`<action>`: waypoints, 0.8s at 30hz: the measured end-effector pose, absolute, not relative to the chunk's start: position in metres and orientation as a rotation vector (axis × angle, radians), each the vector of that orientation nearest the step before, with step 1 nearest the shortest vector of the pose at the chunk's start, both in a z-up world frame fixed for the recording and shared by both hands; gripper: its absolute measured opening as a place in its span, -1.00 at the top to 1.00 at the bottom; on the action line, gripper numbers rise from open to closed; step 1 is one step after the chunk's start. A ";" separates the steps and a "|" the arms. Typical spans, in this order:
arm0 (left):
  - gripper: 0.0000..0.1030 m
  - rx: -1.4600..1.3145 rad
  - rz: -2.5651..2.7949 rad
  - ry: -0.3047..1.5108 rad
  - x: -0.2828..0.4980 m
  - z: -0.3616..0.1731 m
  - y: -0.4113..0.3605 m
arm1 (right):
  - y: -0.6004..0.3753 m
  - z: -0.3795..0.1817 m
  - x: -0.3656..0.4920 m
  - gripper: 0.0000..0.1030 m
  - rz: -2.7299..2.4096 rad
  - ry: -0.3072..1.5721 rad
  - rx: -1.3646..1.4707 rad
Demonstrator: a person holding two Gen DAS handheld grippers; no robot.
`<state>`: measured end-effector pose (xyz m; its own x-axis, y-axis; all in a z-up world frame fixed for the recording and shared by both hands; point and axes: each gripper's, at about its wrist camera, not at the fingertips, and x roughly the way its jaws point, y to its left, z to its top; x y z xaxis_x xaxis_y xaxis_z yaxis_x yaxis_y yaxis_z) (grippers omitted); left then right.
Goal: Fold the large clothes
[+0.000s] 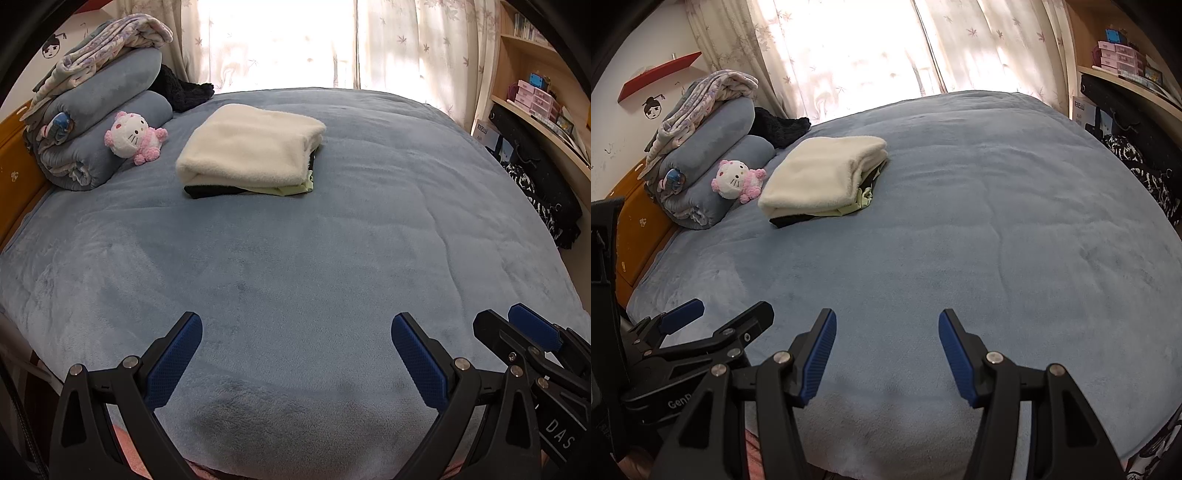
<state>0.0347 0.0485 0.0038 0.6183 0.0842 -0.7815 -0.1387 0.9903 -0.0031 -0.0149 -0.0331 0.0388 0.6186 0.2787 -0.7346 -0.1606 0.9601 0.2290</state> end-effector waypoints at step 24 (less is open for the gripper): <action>-0.96 -0.053 0.122 0.895 0.036 0.001 0.054 | -0.033 0.039 -0.015 -0.12 0.254 0.868 0.146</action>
